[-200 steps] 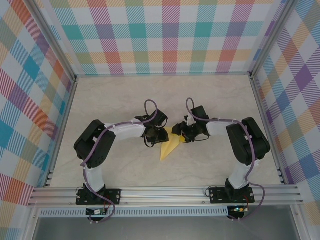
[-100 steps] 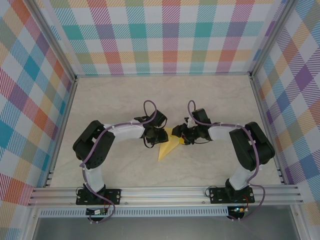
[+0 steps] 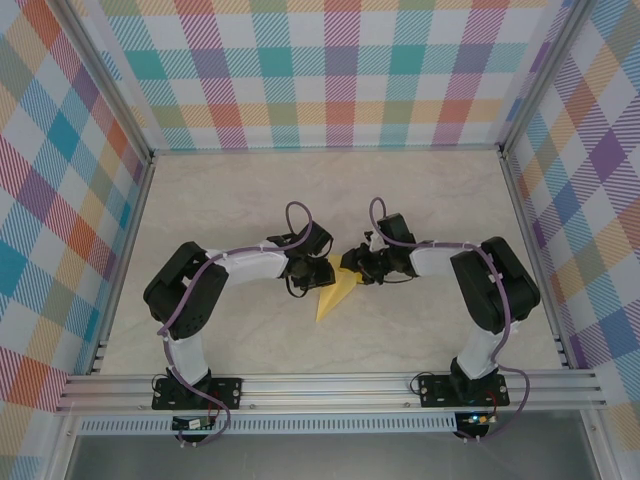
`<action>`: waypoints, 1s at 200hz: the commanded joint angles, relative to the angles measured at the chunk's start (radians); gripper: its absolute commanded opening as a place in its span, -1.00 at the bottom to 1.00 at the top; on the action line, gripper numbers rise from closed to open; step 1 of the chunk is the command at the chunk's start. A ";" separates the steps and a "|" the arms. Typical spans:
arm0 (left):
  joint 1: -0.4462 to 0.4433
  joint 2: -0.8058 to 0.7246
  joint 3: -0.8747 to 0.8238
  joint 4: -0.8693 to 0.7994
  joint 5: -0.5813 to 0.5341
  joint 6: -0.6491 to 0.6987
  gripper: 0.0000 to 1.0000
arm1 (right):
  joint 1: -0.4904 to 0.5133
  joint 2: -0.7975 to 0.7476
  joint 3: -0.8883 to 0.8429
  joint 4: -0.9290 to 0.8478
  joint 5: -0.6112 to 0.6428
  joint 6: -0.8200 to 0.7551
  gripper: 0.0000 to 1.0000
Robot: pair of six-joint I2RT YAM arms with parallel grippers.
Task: Fold a paper plane with a square sheet of paper (pick it up from the middle)
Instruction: Turn over the paper at the center of the table.
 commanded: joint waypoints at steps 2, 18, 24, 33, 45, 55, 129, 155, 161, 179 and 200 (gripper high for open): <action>-0.011 -0.029 -0.026 -0.056 -0.011 -0.015 -0.34 | 0.010 0.032 0.046 -0.004 0.003 -0.020 -0.35; -0.011 -0.037 -0.029 -0.053 -0.013 -0.015 -0.34 | 0.010 0.042 0.063 -0.025 0.005 -0.039 -0.47; -0.011 -0.042 -0.033 -0.050 -0.013 -0.016 -0.34 | 0.012 0.045 0.070 -0.034 0.009 -0.045 -0.50; -0.011 -0.052 -0.040 -0.042 -0.012 -0.017 -0.33 | 0.011 0.046 0.080 -0.050 0.013 -0.059 -0.55; -0.011 -0.063 -0.046 -0.033 -0.015 -0.022 -0.33 | 0.011 0.045 0.096 -0.080 0.018 -0.086 -0.64; -0.011 -0.077 -0.051 -0.029 -0.019 -0.024 -0.33 | 0.011 0.037 0.116 -0.114 0.024 -0.114 -0.70; -0.005 -0.370 -0.164 -0.026 -0.210 -0.080 -0.22 | 0.011 -0.098 0.336 -0.614 0.240 -0.422 -0.85; 0.011 -0.469 -0.206 -0.078 -0.307 -0.110 -0.16 | 0.012 -0.114 0.454 -0.849 0.445 -0.516 -0.84; 0.016 -0.493 -0.219 -0.085 -0.325 -0.118 -0.16 | 0.011 -0.111 0.476 -0.891 0.484 -0.534 -0.85; 0.036 -0.563 -0.267 -0.088 -0.358 -0.148 -0.13 | 0.013 -0.107 0.538 -0.998 0.580 -0.572 -0.85; 0.057 -0.631 -0.327 -0.075 -0.374 -0.183 -0.06 | 0.027 -0.106 0.610 -1.102 0.705 -0.592 -0.85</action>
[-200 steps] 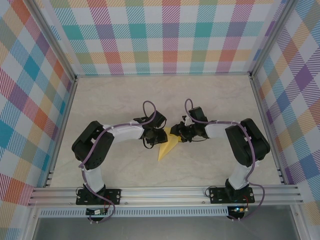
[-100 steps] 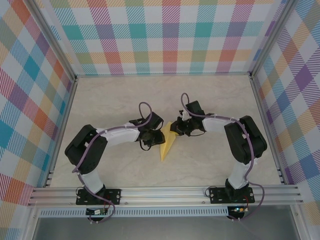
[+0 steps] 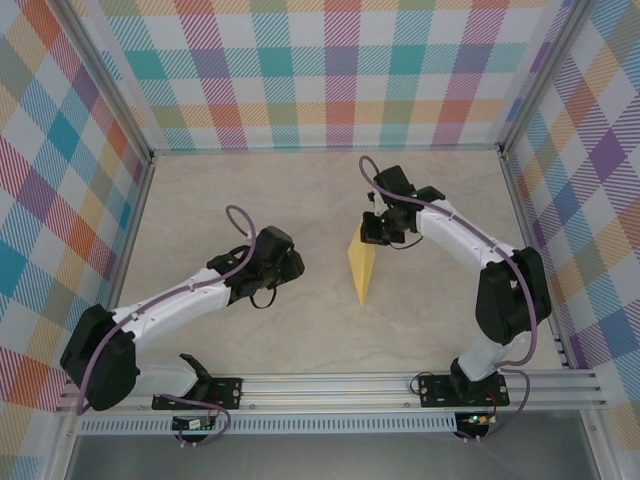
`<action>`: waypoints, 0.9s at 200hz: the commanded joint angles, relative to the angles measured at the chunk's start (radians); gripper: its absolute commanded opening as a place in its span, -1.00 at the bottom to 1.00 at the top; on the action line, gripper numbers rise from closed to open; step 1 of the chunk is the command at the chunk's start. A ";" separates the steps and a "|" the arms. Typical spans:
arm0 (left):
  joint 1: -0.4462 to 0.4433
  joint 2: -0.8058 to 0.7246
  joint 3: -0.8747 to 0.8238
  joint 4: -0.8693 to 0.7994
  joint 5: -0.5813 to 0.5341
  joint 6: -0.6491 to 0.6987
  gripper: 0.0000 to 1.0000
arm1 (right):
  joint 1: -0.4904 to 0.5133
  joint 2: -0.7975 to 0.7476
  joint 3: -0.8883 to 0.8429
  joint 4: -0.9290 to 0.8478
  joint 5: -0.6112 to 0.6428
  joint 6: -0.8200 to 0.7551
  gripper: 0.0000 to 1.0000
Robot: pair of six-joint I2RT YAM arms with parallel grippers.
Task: Fold a paper plane with a square sheet of paper (pick it up from the middle)
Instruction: Turn over the paper at the center of the table.
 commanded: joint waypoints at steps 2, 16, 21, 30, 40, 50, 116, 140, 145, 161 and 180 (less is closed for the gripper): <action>0.028 -0.069 -0.062 -0.037 -0.075 -0.057 -0.06 | 0.021 -0.011 0.084 -0.245 0.219 -0.086 -0.85; 0.039 -0.091 -0.080 -0.041 -0.076 -0.065 -0.05 | 0.040 0.010 0.146 -0.329 0.334 -0.090 -0.85; 0.041 -0.094 -0.082 -0.045 -0.077 -0.065 -0.05 | 0.047 0.023 0.168 -0.357 0.377 -0.090 -0.85; 0.046 -0.096 -0.080 -0.057 -0.082 -0.069 -0.05 | 0.061 0.048 0.206 -0.410 0.434 -0.093 -0.85; 0.048 -0.099 -0.080 -0.068 -0.090 -0.075 -0.05 | 0.085 0.084 0.244 -0.452 0.494 -0.090 -0.85; 0.048 -0.103 -0.079 -0.076 -0.099 -0.084 -0.05 | 0.113 0.117 0.275 -0.483 0.542 -0.089 -0.85; 0.049 -0.176 -0.082 -0.168 -0.195 -0.132 -0.05 | 0.293 0.479 0.538 -0.618 0.610 0.028 -0.90; 0.051 -0.209 -0.098 -0.185 -0.210 -0.148 -0.04 | 0.349 0.620 0.663 -0.649 0.565 0.061 -0.85; 0.052 -0.214 -0.102 -0.185 -0.210 -0.150 -0.04 | 0.358 0.646 0.687 -0.654 0.554 0.070 -0.83; 0.052 -0.227 -0.111 -0.187 -0.213 -0.159 -0.04 | 0.378 0.702 0.745 -0.640 0.466 0.082 -0.69; 0.052 -0.237 -0.116 -0.188 -0.215 -0.165 -0.03 | 0.396 0.716 0.773 -0.587 0.327 0.082 -0.49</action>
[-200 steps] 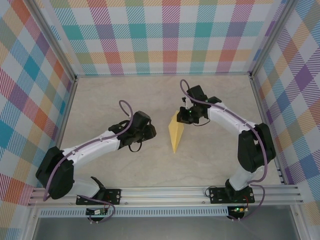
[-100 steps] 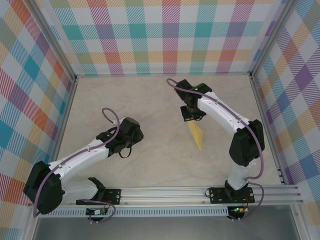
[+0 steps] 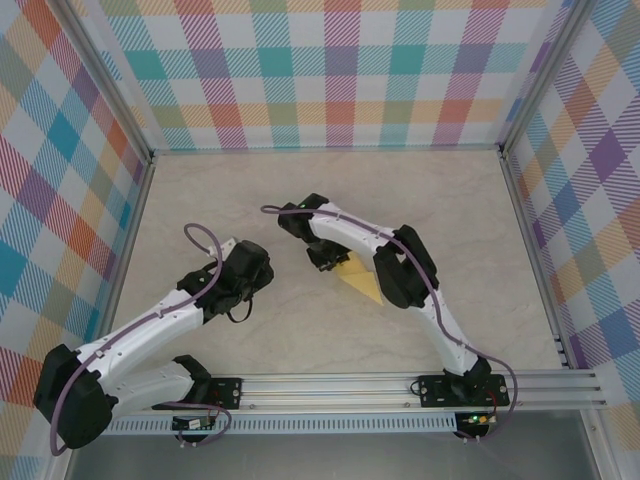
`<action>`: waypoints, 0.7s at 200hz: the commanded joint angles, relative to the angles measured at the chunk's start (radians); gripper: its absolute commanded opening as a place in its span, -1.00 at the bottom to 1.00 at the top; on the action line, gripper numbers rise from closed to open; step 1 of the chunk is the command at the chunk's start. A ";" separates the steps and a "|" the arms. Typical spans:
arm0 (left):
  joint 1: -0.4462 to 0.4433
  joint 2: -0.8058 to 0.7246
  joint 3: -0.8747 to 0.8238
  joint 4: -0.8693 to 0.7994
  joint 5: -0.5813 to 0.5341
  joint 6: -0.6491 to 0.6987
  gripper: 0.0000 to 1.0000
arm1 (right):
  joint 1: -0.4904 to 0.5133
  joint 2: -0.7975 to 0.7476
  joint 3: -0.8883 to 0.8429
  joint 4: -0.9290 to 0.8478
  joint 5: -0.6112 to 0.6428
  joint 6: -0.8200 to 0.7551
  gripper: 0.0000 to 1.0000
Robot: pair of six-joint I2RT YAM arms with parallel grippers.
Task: Fold a paper plane with a square sheet of paper (pick it up from the middle)
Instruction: Turn over the paper at the center of the table.
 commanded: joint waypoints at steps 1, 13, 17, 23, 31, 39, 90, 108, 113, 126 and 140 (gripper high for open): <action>0.010 -0.023 -0.014 -0.036 -0.034 -0.024 -0.03 | 0.019 0.008 0.059 -0.002 -0.174 0.034 -0.48; 0.011 -0.027 -0.013 -0.040 -0.036 -0.024 -0.03 | 0.029 -0.024 0.046 0.044 -0.255 0.025 -0.34; 0.011 -0.029 -0.012 -0.041 -0.037 -0.023 -0.02 | 0.029 -0.040 0.036 0.062 -0.275 0.026 -0.27; 0.011 -0.030 -0.011 -0.040 -0.037 -0.022 -0.02 | 0.028 -0.065 0.016 0.090 -0.311 0.022 -0.14; 0.012 -0.029 -0.010 -0.042 -0.039 -0.019 -0.02 | 0.029 -0.106 -0.017 0.134 -0.369 0.002 0.03; 0.012 -0.028 -0.008 -0.045 -0.038 -0.020 -0.02 | 0.027 -0.149 -0.046 0.160 -0.378 0.000 0.18; 0.014 0.003 -0.008 0.001 0.026 0.006 0.03 | -0.102 -0.518 -0.462 0.462 -0.536 -0.012 0.21; 0.014 0.053 0.002 0.054 0.105 0.040 0.04 | -0.209 -0.639 -0.681 0.669 -0.756 0.013 -0.18; 0.014 0.071 0.007 0.073 0.135 0.051 0.04 | -0.237 -0.658 -0.729 0.719 -0.823 0.025 -0.27; 0.014 0.126 0.019 0.127 0.214 0.076 0.04 | -0.296 -0.674 -0.814 0.807 -0.966 0.036 -0.50; 0.014 0.195 0.043 0.170 0.291 0.086 0.04 | -0.329 -0.669 -0.870 0.861 -1.058 0.036 -0.63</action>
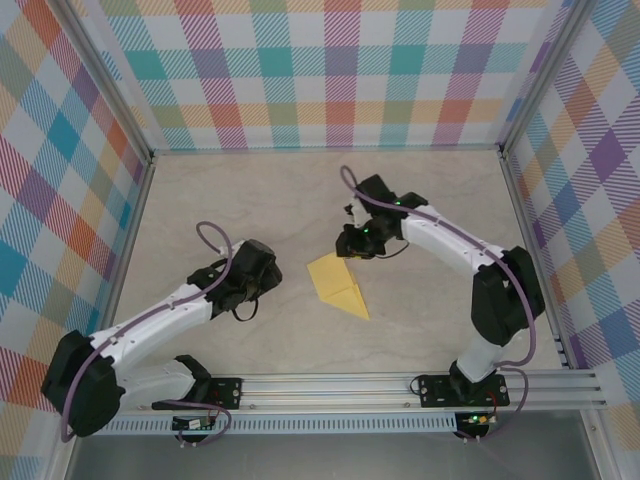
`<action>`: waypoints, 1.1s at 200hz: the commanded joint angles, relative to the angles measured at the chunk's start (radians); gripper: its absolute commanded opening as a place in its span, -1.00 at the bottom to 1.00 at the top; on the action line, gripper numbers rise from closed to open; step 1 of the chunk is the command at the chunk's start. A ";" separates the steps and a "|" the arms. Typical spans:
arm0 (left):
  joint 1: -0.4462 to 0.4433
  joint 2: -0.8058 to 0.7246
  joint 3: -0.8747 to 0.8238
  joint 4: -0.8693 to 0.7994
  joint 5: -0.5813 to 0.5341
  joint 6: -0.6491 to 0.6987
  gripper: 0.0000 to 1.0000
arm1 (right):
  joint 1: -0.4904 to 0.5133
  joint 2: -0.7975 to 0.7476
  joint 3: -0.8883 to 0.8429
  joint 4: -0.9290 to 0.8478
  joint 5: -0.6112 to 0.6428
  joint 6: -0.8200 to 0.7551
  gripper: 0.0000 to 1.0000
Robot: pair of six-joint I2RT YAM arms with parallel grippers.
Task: Fold a paper plane with a square sheet of paper (pick it up from the middle)
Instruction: Turn over the paper at the center of the table.
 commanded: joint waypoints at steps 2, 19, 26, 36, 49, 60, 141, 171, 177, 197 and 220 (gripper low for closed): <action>0.013 0.098 0.047 0.107 0.174 0.051 0.04 | -0.034 0.027 -0.107 0.219 -0.319 0.018 -0.65; 0.012 0.177 0.075 0.148 0.250 0.054 0.04 | -0.043 0.041 -0.145 0.239 -0.356 0.006 -0.71; 0.012 0.205 0.087 0.155 0.269 0.051 0.03 | -0.046 0.043 -0.158 0.241 -0.350 -0.002 -0.71; 0.012 0.235 0.095 0.172 0.297 0.048 0.03 | -0.054 0.057 -0.180 0.257 -0.366 -0.009 -0.71; 0.011 0.260 0.102 0.215 0.318 0.040 0.03 | -0.060 0.081 -0.195 0.277 -0.373 -0.002 -0.71; 0.011 0.279 0.108 0.227 0.331 0.034 0.03 | -0.063 0.104 -0.204 0.293 -0.371 -0.005 -0.72; 0.009 0.393 0.170 0.236 0.388 0.030 0.04 | -0.163 0.221 -0.306 0.448 -0.394 0.037 -0.73; 0.007 0.425 0.183 0.260 0.401 0.011 0.05 | -0.183 0.232 -0.361 0.504 -0.364 0.096 -0.73; 0.007 0.432 0.186 0.263 0.402 0.005 0.06 | -0.185 0.234 -0.372 0.516 -0.360 0.112 -0.73; 0.007 0.457 0.196 0.272 0.407 -0.006 0.08 | -0.186 0.236 -0.409 0.562 -0.340 0.161 -0.73; 0.009 0.487 0.198 0.303 0.417 -0.022 0.11 | -0.188 0.223 -0.457 0.623 -0.343 0.214 -0.72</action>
